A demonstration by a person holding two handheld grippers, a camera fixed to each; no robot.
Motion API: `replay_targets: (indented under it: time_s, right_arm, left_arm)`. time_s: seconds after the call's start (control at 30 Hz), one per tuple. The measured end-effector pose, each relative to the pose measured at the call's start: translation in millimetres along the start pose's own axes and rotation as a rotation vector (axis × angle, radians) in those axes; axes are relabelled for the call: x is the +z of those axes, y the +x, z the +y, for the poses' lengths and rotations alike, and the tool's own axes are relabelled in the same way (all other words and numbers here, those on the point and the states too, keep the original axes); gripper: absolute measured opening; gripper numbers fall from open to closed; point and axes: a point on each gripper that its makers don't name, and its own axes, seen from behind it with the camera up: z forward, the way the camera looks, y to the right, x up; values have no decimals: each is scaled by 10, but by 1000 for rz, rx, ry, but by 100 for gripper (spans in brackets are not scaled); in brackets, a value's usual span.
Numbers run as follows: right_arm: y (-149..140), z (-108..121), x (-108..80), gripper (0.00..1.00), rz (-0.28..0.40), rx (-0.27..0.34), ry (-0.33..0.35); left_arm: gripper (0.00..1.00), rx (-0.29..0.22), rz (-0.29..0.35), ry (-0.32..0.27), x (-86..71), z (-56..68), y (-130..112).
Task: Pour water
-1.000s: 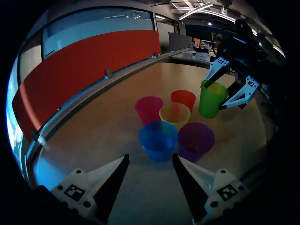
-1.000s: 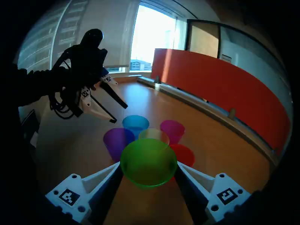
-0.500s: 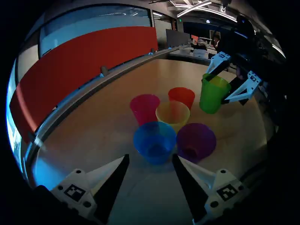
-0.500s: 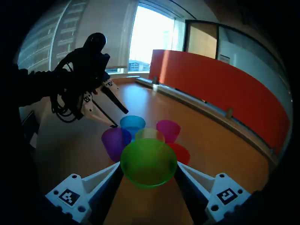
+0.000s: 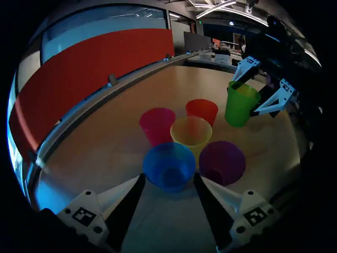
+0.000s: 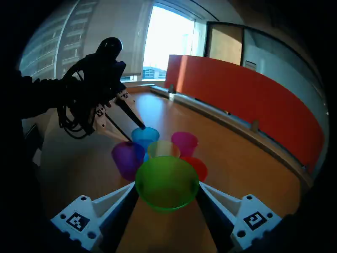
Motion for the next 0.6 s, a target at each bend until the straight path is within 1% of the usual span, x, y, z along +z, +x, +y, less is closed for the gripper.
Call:
replay_targets:
  time_s: [0.6]
  right_arm:
    - [-76,40,16,91,-10,7,-1]
  left_arm:
    - [85,-7,0,-20,136,-26,28]
